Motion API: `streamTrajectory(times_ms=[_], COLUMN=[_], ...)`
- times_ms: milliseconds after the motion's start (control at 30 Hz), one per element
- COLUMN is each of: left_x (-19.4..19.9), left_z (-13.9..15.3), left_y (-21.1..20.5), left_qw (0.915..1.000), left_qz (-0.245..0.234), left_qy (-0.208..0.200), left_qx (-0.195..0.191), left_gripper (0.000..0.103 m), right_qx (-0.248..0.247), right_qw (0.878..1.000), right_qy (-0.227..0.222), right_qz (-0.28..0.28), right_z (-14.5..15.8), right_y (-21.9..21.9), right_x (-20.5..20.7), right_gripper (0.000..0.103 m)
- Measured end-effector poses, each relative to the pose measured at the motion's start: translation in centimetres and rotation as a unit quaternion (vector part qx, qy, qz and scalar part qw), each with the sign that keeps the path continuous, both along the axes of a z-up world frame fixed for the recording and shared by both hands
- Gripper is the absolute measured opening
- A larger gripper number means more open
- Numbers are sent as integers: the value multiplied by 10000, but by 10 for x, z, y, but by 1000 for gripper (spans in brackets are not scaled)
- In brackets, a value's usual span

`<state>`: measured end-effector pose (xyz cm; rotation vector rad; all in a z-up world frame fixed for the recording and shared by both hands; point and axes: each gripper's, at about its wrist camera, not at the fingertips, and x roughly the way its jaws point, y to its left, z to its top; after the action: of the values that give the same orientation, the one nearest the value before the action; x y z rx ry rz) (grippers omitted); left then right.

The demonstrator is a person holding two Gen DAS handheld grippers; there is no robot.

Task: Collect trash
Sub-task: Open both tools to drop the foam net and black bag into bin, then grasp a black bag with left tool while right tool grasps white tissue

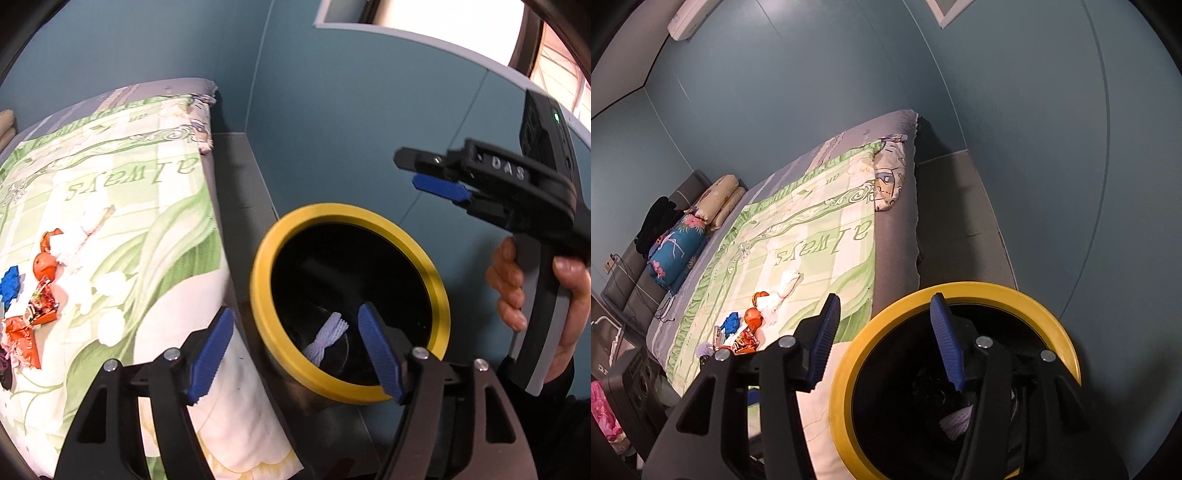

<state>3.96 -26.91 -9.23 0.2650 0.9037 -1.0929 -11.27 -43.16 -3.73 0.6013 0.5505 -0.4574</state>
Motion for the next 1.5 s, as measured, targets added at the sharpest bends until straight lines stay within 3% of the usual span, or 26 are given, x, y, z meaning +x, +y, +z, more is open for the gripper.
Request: streamTrajectory(times_ms=[467,800,1167,1500], left_x=[41,85,137,188], left_z=[21,23,14,-24], left_y=[63,138,235,313], left_qw=[9939,9781,9459,9081], left_qz=[1019,2019,3185,4146], left_qy=[-398,-501,-614,-502], left_qx=[-122,-77,22,286], left_gripper=[86,90,91,91], right_qx=[-341,-563,-598,-632], right_qw=[9978,9890,9733,9586], right_qy=[48,19,146,619], right_qz=[574,1369,2212,2706], right_z=[10,17,2,-42], right_y=[37,87,150,199], right_x=[36,91,166,244], right_gripper=[60,68,71,71])
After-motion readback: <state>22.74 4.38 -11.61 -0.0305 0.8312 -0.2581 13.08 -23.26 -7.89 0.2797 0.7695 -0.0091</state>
